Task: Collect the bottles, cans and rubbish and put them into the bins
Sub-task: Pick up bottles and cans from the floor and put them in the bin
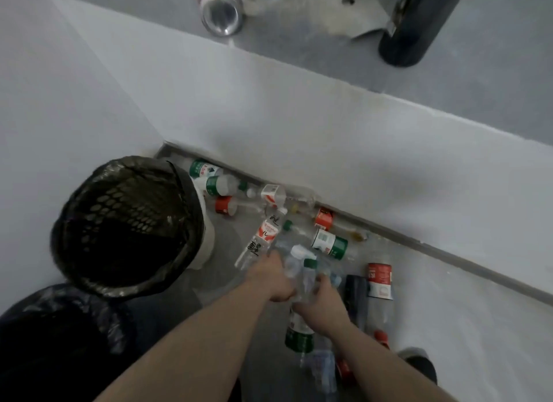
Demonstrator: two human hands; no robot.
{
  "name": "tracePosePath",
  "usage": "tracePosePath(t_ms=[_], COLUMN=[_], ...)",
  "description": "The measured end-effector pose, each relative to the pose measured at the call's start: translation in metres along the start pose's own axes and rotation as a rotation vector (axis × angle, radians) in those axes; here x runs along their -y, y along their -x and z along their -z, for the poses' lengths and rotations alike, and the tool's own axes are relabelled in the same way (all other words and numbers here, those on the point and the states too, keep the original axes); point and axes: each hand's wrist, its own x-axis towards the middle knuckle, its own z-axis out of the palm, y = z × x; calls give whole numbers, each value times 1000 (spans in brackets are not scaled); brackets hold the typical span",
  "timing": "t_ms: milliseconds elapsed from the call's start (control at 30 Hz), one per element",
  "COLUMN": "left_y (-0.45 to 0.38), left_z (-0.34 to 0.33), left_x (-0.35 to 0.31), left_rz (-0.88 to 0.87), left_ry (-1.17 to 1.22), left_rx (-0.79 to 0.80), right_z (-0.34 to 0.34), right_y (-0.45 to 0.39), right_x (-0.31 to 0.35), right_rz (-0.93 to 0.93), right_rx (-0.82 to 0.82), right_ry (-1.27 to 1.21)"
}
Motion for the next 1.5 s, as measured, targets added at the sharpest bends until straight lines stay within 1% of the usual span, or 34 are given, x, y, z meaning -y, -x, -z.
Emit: tracePosePath(t_ms=[67, 133, 200, 300, 367, 433, 533, 633, 733, 833, 967, 1033, 1100, 1167, 1267, 1400, 1500], left_y=[33, 73, 115, 175, 214, 250, 296, 333, 354, 359, 343, 323, 313, 314, 306, 283, 264], left_z=[36, 68, 94, 130, 151, 168, 184, 189, 182, 163, 130, 117, 110, 108, 106, 103, 99], left_x=[-22, -38, -42, -30, -10, 21, 76, 132, 192, 248, 305, 332, 345, 345, 347, 357, 369], left_rz=[-100, -173, -234, -317, -362, -400, -396, -365, -322, -230, -87, -21, 40, 84, 133, 257, 329], left_ry=[-73, -57, 39, 208, 289, 391, 487, 603, 676, 724, 770, 754, 752, 756, 686, 595, 513], left_rx=[-108, -202, -322, -484, -548, -627, -762, -834, -868, -891, -879, -898, -908, -905, -900, -805, -779], right_z=[31, 62, 87, 111, 118, 119, 110, 90, 56, 13, -46, -60, -65, -66, -67, -70, -81], right_y=[24, 56, 93, 151, 188, 221, 261, 290, 305, 311, 308, 298, 289, 283, 274, 256, 246], right_x=[26, 50, 72, 100, 117, 133, 158, 186, 213, 231, 236, 239, 245, 245, 243, 247, 254], right_rz=[46, 130, 226, 353, 425, 491, 577, 671, 721, 754, 740, 769, 808, 821, 825, 845, 846], right_rx=[-57, -145, -231, -345, -412, -439, -449, -434, -379, -333, -190, -155, -158, -169, -147, -116, -79], right_ry=[-38, -61, -78, -124, -130, -130, -133, -136, -125, -134, -144, -108, -37, 20, 86, 161, 173])
